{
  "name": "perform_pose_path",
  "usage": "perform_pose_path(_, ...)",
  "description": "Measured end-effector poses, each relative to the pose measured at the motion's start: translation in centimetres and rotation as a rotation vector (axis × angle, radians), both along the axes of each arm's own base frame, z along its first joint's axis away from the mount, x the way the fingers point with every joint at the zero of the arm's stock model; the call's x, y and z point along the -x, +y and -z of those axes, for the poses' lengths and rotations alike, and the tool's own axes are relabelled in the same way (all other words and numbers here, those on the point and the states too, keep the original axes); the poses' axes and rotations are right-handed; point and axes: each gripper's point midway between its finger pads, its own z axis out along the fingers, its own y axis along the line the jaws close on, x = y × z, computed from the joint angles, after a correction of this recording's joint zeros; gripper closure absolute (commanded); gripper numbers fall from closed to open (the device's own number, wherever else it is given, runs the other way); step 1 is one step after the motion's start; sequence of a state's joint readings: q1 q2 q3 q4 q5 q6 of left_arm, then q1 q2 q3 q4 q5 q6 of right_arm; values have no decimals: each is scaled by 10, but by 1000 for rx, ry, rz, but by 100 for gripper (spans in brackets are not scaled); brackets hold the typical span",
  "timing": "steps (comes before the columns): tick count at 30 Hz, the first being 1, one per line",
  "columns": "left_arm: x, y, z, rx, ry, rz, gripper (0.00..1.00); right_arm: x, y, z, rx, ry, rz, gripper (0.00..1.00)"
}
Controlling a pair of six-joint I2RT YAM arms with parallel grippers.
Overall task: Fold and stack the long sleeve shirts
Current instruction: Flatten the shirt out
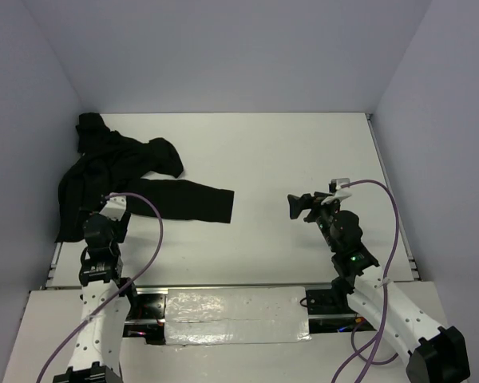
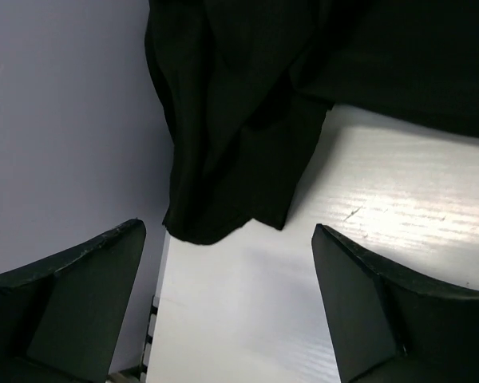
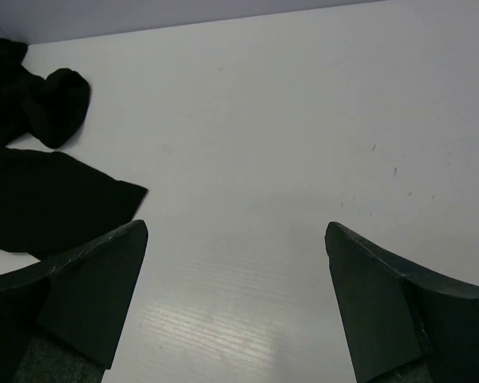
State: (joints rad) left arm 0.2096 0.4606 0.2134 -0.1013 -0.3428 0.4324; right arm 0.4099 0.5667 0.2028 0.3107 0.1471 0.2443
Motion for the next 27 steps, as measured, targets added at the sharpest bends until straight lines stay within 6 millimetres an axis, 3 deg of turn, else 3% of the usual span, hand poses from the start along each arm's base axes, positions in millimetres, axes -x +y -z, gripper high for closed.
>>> perform_pose_path(3, -7, -5, -6, -37, -5, 69, 1, 1, 0, 2, -6, 14, 0, 0)
perform_pose_path(8, -24, -23, 5, -66, 168, 272, 1, -1, 4, -3, -14, 40, -11, 0)
perform_pose_path(14, -71, -32, -2, 40, 336, 339, 1, -5, 13, -23, -50, 26, -41, 0)
perform_pose_path(17, -121, -20, -10, 211, 441, 273, 1, -6, 20, -27, -56, 27, -77, 1)
perform_pose_path(20, -177, 3, -3, 341, 437, 171, 1, -7, 27, -26, -51, 43, -106, 1)
perform_pose_path(22, -178, 8, 15, 416, 458, 111, 1, -8, 29, -26, -50, 47, -115, 1)
perform_pose_path(25, -167, -2, 34, 534, 517, 58, 1, -7, 32, -27, -51, 47, -129, 1)
perform_pose_path(27, -180, -5, 37, 570, 522, 41, 1, -7, 33, -27, -54, 50, -133, 1)
